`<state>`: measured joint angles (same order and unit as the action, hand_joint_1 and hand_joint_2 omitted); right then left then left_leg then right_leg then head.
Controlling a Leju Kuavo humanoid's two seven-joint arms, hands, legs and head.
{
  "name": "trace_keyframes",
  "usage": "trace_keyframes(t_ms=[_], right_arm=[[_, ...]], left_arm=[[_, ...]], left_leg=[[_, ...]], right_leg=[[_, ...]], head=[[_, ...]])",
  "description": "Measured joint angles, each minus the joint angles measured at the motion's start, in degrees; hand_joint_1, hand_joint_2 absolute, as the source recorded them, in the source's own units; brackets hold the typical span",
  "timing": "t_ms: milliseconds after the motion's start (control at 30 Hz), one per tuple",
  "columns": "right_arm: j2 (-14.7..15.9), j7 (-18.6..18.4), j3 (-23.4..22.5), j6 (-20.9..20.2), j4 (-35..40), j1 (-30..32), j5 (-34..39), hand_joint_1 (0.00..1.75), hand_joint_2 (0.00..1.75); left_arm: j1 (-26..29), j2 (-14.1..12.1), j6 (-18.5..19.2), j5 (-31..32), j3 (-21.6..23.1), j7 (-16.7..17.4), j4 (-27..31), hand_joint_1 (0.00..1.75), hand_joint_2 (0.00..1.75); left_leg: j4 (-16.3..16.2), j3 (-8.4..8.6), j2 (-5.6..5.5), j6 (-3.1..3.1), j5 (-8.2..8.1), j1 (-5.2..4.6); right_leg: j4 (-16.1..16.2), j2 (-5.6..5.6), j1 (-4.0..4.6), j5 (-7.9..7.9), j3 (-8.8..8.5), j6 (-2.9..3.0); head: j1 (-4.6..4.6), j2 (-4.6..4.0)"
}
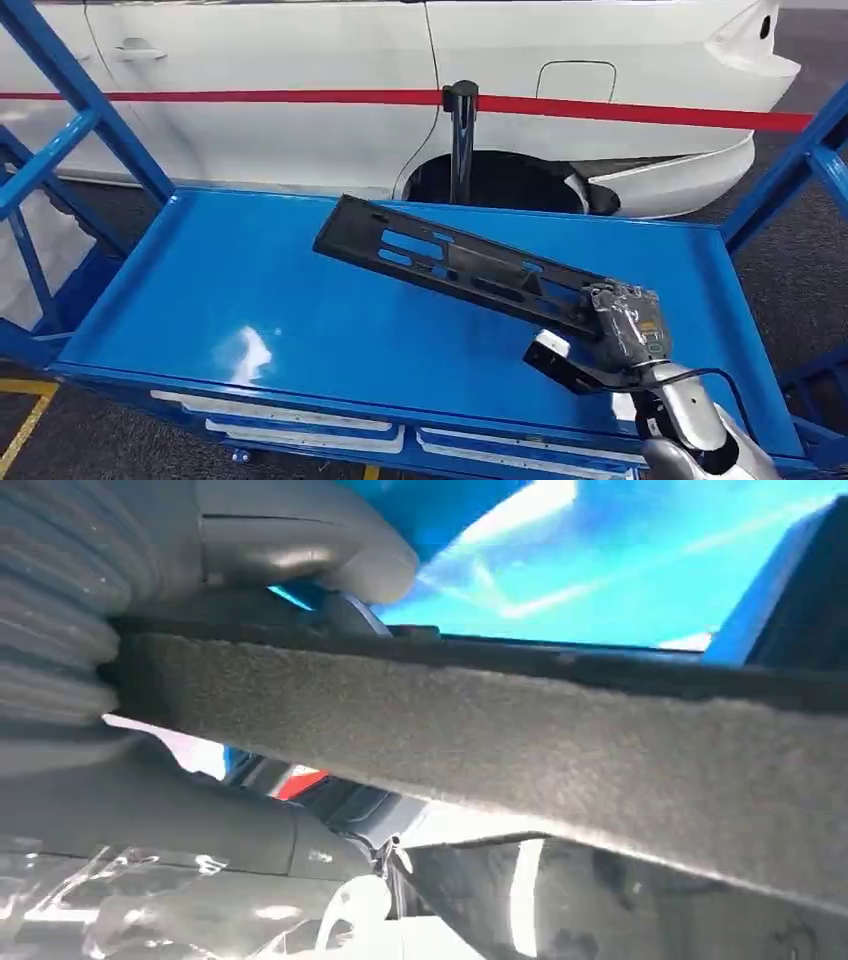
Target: Take the parts from the cabinet and place them on the table.
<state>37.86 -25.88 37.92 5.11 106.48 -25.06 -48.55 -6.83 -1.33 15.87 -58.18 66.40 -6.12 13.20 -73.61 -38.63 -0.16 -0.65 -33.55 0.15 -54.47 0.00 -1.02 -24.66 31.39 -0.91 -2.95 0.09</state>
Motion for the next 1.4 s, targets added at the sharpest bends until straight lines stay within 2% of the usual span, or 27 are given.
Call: trace_keyframes(t_ms=[67, 133, 167, 267, 333, 367, 433, 467, 500, 533, 600, 633, 667, 700, 833, 867, 933, 1000, 1033, 1067, 1133, 1167, 1200, 1300, 1333, 1367, 1400], right_arm=[[-0.77, 1.09, -1.35, 1.07, 1.11, 0.25, 2.57, 1.75, 1.75], [-1.69, 2.91, -3.66, 2.69, 2.78, 0.25, 9.95, 1.75, 1.75], [-2.12, 4.52, -4.89, 4.17, 3.48, 0.27, 16.15, 1.75, 1.75], [-3.28, 10.37, -8.64, 7.55, 5.97, 0.76, 36.12, 1.75, 1.75], [-3.94, 14.17, -11.22, 7.94, 7.66, 1.55, 46.69, 1.75, 1.75], [-4.37, 16.15, -12.48, 7.89, 8.68, 2.03, 52.23, 1.75, 1.75], [-5.10, 18.52, -14.34, 7.56, 10.21, 3.06, 59.88, 1.75, 1.75], [-5.51, 20.17, -15.06, 7.19, 10.80, 3.70, 63.62, 1.75, 1.75], [-5.99, 21.42, -15.71, 6.86, 11.32, 4.43, 67.22, 1.75, 1.75], [-6.45, 22.49, -16.22, 6.67, 11.83, 5.08, 70.09, 1.75, 1.75], [-7.13, 24.00, -17.31, 6.25, 12.94, 5.99, 73.87, 1.75, 1.75], [-7.45, 24.61, -17.88, 6.01, 13.55, 6.34, 75.01, 1.75, 1.75], [-7.80, 25.05, -18.25, 5.86, 13.86, 6.61, 75.45, 1.75, 1.75], [-8.06, 25.11, -18.49, 5.84, 14.25, 6.81, 75.61, 1.75, 1.75], [-9.29, 25.33, -18.91, 5.51, 15.65, 8.31, 75.08, 1.75, 1.75], [-9.40, 25.40, -18.97, 5.51, 16.03, 8.57, 74.82, 1.75, 1.75], [-10.08, 25.49, -19.06, 5.51, 16.98, 9.21, 73.25, 1.75, 1.75], [-10.34, 25.38, -19.02, 5.51, 17.44, 9.89, 71.72, 1.75, 1.75], [-10.43, 25.07, -18.97, 5.49, 17.73, 10.21, 70.84, 1.75, 1.75], [-10.56, 24.63, -18.86, 5.34, 18.12, 10.34, 69.69, 1.75, 1.75], [-10.73, 24.13, -18.84, 5.25, 18.69, 10.34, 67.78, 1.75, 1.75], [-10.76, 23.76, -18.84, 5.22, 18.91, 10.34, 67.10, 1.75, 1.75], [-10.78, 22.93, -18.82, 5.12, 19.15, 10.35, 66.27, 1.75, 1.75], [-10.80, 19.52, -18.49, 4.68, 19.83, 11.01, 62.33, 1.75, 1.75], [-10.76, 18.66, -18.32, 4.52, 20.09, 11.12, 61.20, 1.75, 1.75], [-10.73, 18.01, -18.12, 4.50, 20.27, 11.09, 60.24, 1.75, 1.75], [-10.67, 17.57, -17.79, 4.48, 20.55, 11.11, 59.56, 1.75, 1.75]], left_arm=[[-0.01, 0.00, 0.00, 0.26, 0.00, -0.44, 0.00, 0.00, 1.75], [-0.08, 0.00, 0.00, 0.59, 0.00, -1.23, 0.00, 0.00, 1.75], [-0.10, 0.00, 0.00, 0.77, 0.00, -1.90, 0.00, 0.00, 1.75], [0.03, 0.26, 0.00, 1.01, 0.00, -3.85, 0.00, 0.00, 1.75], [0.03, 0.46, 0.00, 1.12, 0.00, -4.61, 0.00, 0.00, 1.75], [0.08, 0.46, -0.02, 1.12, 0.00, -4.92, 0.00, 0.00, 1.75], [0.15, 0.70, -0.68, 1.20, 0.00, -5.31, 0.00, 0.00, 1.75], [0.15, 0.79, -0.81, 1.29, 0.00, -5.62, 0.00, 0.00, 1.75], [0.16, 0.81, -0.81, 1.31, 0.00, -5.79, 0.00, 0.00, 1.75], [0.16, 0.81, -0.83, 1.33, 0.00, -5.94, 0.00, 0.00, 1.75], [0.15, 0.98, -1.64, 1.36, 0.00, -6.16, 0.00, 0.00, 1.75], [0.15, 1.03, -2.21, 1.38, -0.02, -6.29, 0.00, 0.00, 1.75], [0.09, 1.01, -2.75, 1.59, -0.02, -6.32, 0.00, 0.00, 1.75], [0.00, 1.01, -3.04, 1.84, -0.02, -6.34, 0.00, 0.00, 1.75], [-0.03, 0.94, -3.06, 2.80, -0.02, -6.62, 0.00, 0.00, 1.75], [-0.07, 0.94, -3.06, 2.86, -0.02, -6.78, 0.00, 0.00, 1.75], [-0.09, 0.94, -3.06, 2.34, -0.04, -7.82, 0.00, 0.00, 1.75], [-0.04, 0.94, -3.06, 1.31, -0.31, -8.74, 0.00, 0.00, 1.75], [-0.03, 0.94, -3.06, 1.22, -0.33, -8.52, 0.00, 0.00, 1.75], [-0.04, 0.94, -3.06, 1.18, -0.33, -8.00, 0.00, 0.00, 1.75], [-0.03, 0.94, -3.06, 1.12, -0.37, -7.52, 0.00, 0.00, 1.75], [-0.04, 0.87, -3.06, 1.03, -0.44, -7.21, 0.00, 0.00, 1.75], [-0.05, 0.85, -3.06, 0.85, -0.57, -6.60, -0.02, 0.00, 1.75], [0.09, 0.87, -3.06, 0.57, -1.16, -4.81, -0.02, 0.00, 1.75], [0.07, 0.90, -3.06, 0.55, -1.25, -4.55, -0.02, 0.00, 1.75], [0.08, 0.94, -3.06, 0.46, -1.29, -4.37, -0.02, 0.00, 1.75], [0.13, 0.94, -3.06, 0.35, -1.33, -4.24, -0.02, 0.00, 1.75]], left_leg=[[6.50, 3.28, 0.00, -0.17, 3.96, 0.12], [17.93, 8.99, -0.04, -0.77, 8.71, 0.13], [19.95, 9.70, -0.05, -0.96, 8.21, -0.27], [19.66, 9.06, -0.12, -1.59, 8.47, -0.49], [20.38, 9.39, -0.09, -2.63, 9.20, -0.18], [20.38, 9.33, -0.09, -2.97, 9.24, -0.20], [20.37, 9.28, -0.11, -3.12, 9.23, -0.34], [20.35, 9.25, -0.12, -3.15, 9.21, -0.39], [20.35, 9.28, -0.12, -3.15, 9.20, -0.41], [20.32, 9.33, -0.14, -3.14, 9.16, -0.38], [20.19, 9.62, -0.20, -2.91, 8.95, -0.23], [19.98, 9.78, -0.19, -2.58, 8.69, -0.15], [19.71, 9.62, -0.15, -2.07, 8.29, -0.69], [19.58, 9.41, -0.16, -1.97, 8.22, -0.71], [18.92, 9.08, -0.16, -1.22, 7.66, -0.38], [16.68, 8.10, -0.09, -0.79, 6.08, -0.39], [6.82, 3.59, -0.09, -0.15, 1.28, -0.10], [-0.78, -0.18, -0.10, -0.09, -0.93, -0.10], [-0.17, -0.18, -0.10, -0.23, 0.11, -0.11], [3.26, 1.31, -0.10, -0.56, 2.34, -0.16], [14.72, 6.52, -0.13, -1.71, 7.83, -0.52], [18.86, 8.26, -0.15, -2.54, 8.85, -0.81], [19.55, 8.47, 0.22, -2.35, 8.76, -0.94], [19.54, 8.26, 0.18, -2.53, 9.20, -1.17], [20.29, 8.64, 0.33, -2.63, 9.85, -0.46], [20.41, 8.61, 0.31, -2.72, 10.09, -0.53], [20.37, 8.45, 0.34, -2.99, 10.24, -0.51]], right_leg=[[-0.01, 0.02, -0.05, 0.06, -0.03, -0.10], [0.00, 0.13, -0.08, 0.18, -0.12, -0.29], [-0.17, 0.30, 0.33, 0.15, 0.09, -0.64], [0.10, 0.32, 0.14, 0.53, 0.37, -1.58], [-0.85, 0.25, -0.25, -0.30, 0.61, -2.23], [-3.51, 0.22, -0.19, -2.36, 1.76, -2.32], [-13.82, 0.25, -0.16, -7.57, 6.22, -2.61], [-18.32, 0.24, -0.17, -9.05, 8.28, -2.73], [-20.07, 0.24, -0.17, -9.05, 9.19, -2.77], [-18.95, 0.22, -0.20, -7.90, 8.71, -2.79], [-9.50, 0.16, -0.39, -2.73, 4.15, -2.93], [-3.11, 0.00, -0.59, 0.01, 0.98, -3.10], [-0.79, 0.22, -0.31, -0.94, -0.12, -2.99], [-0.74, 0.44, -0.39, -0.55, 0.16, -2.27], [-0.75, 0.32, -0.43, -0.47, 0.31, -1.05], [-0.75, 0.26, -0.47, -0.42, 0.32, -0.76], [-0.76, 0.26, -0.40, -0.41, 0.50, -0.41], [-0.76, 0.29, -0.31, -0.45, 0.50, -0.36], [-0.76, 0.31, -0.25, -0.45, 0.42, -0.36], [-0.76, 0.37, -0.15, -0.46, 0.33, -0.36], [-0.72, 0.51, 0.10, -0.46, 0.14, -0.37], [-0.68, 0.50, 0.01, -0.45, 0.17, -0.39], [-0.82, 0.55, 0.40, -0.56, 0.31, -0.57], [-0.49, 0.42, 0.16, -0.10, 0.28, -1.39], [-0.84, 0.38, 0.34, -0.59, 0.48, -1.65], [-2.08, 0.32, 0.15, -1.89, 0.86, -1.88], [-5.34, 0.32, 0.16, -4.48, 2.05, -1.95]], head=[[-0.04, 0.00], [-0.06, 0.00], [-0.07, 0.00], [0.02, 0.00], [0.02, 0.00], [0.07, 0.00], [0.09, 0.00], [0.09, 0.00], [0.09, 0.00], [0.09, 0.00], [0.11, 0.00], [0.09, 0.00], [0.11, 0.00], [0.09, 0.00], [0.07, 0.00], [-0.02, 0.00], [-0.06, 0.00], [-0.06, 0.00], [-0.06, 0.00], [-0.06, 0.00], [-0.06, 0.00], [-0.06, 0.00], [-0.04, 0.00], [-0.04, 0.00], [-0.02, 0.00], [0.05, 0.00], [0.11, 0.00]])
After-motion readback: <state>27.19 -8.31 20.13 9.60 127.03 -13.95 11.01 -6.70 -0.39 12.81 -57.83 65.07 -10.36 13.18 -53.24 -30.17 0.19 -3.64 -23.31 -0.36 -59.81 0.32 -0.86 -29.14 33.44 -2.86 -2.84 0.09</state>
